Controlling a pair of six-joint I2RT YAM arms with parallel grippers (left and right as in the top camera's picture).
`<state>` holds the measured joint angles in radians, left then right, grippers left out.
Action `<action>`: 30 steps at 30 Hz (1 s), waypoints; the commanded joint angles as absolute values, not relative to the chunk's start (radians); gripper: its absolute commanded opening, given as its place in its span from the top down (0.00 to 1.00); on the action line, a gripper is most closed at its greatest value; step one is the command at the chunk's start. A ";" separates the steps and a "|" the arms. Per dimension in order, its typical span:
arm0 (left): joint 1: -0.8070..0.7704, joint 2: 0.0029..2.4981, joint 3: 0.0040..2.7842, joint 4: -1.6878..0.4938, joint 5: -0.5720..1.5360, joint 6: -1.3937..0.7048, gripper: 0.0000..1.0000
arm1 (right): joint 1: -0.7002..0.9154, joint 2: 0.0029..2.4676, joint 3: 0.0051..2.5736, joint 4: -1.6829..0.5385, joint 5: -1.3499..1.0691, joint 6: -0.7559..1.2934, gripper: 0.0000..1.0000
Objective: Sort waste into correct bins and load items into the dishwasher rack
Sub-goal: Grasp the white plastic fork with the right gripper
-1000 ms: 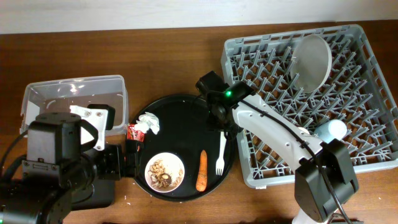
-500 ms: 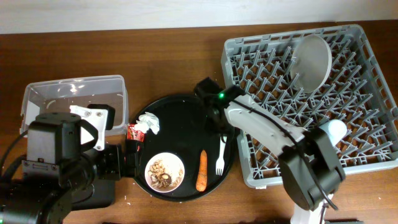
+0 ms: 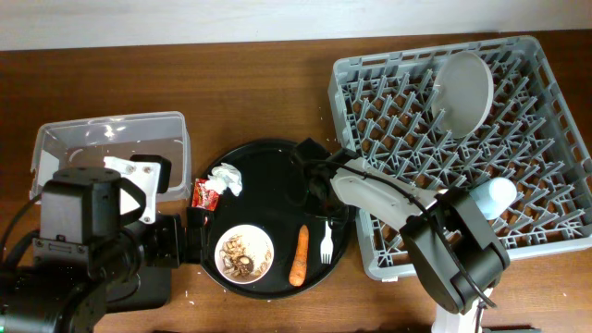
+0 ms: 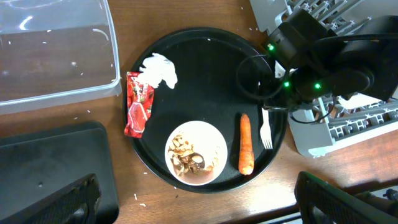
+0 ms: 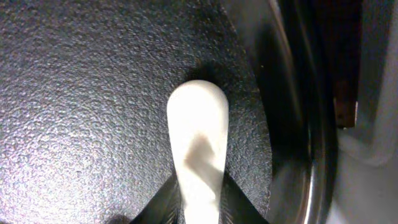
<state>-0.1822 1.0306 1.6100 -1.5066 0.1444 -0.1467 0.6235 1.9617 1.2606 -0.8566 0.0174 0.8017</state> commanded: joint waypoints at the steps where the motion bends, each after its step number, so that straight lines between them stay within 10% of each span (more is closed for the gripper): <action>1: -0.180 1.028 1.615 -1.505 0.133 -0.144 0.01 | 0.635 1.991 1.280 -0.861 0.045 0.764 0.83; 11: -0.180 1.028 1.615 -1.505 0.133 -0.144 0.01 | 0.634 1.783 1.437 -0.927 0.118 0.605 0.86; 20: -0.180 1.028 1.615 -1.505 0.133 -0.144 0.01 | 0.687 1.867 1.191 -0.884 0.080 0.826 0.57; 30: -0.180 1.028 1.615 -1.505 0.133 -0.144 0.01 | 0.688 1.928 1.100 -0.699 0.019 0.760 0.96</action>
<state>-0.1822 1.0306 1.6104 -1.5066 0.1444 -0.1467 0.6819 1.8641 1.1191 -0.7204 0.0845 0.8124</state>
